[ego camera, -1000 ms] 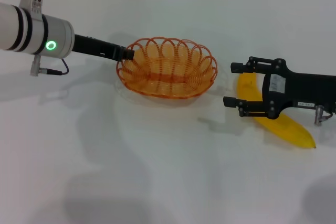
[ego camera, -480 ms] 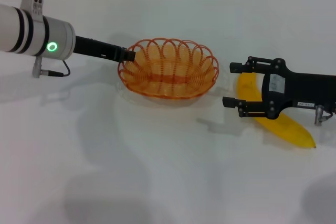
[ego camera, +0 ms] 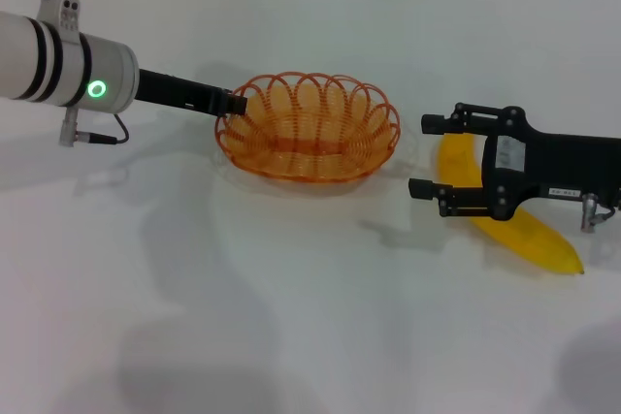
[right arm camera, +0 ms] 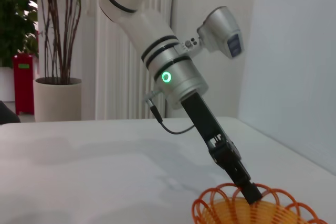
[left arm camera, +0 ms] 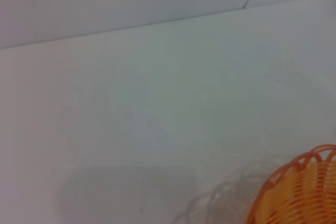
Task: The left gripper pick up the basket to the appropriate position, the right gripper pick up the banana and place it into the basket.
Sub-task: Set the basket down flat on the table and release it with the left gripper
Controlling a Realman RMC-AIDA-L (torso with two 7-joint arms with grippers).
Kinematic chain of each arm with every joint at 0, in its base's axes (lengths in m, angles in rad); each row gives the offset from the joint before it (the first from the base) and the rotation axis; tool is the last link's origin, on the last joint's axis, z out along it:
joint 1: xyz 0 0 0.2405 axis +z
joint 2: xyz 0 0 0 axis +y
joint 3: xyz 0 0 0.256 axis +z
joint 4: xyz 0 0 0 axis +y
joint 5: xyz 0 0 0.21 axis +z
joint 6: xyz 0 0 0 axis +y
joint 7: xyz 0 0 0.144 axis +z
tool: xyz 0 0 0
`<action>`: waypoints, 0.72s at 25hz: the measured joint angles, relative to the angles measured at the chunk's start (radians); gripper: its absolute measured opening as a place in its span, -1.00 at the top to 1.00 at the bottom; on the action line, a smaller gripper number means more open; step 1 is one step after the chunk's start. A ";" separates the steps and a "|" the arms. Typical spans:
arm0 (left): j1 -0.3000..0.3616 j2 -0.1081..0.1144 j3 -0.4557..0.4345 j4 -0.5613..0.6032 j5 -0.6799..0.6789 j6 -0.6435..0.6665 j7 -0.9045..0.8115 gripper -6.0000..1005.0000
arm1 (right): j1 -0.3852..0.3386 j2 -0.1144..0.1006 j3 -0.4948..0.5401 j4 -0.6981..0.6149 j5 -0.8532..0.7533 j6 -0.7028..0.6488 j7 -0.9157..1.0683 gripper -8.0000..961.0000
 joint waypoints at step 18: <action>-0.001 -0.001 0.000 0.000 0.005 0.000 0.000 0.68 | 0.000 -0.001 0.000 0.000 0.002 -0.005 0.000 -0.63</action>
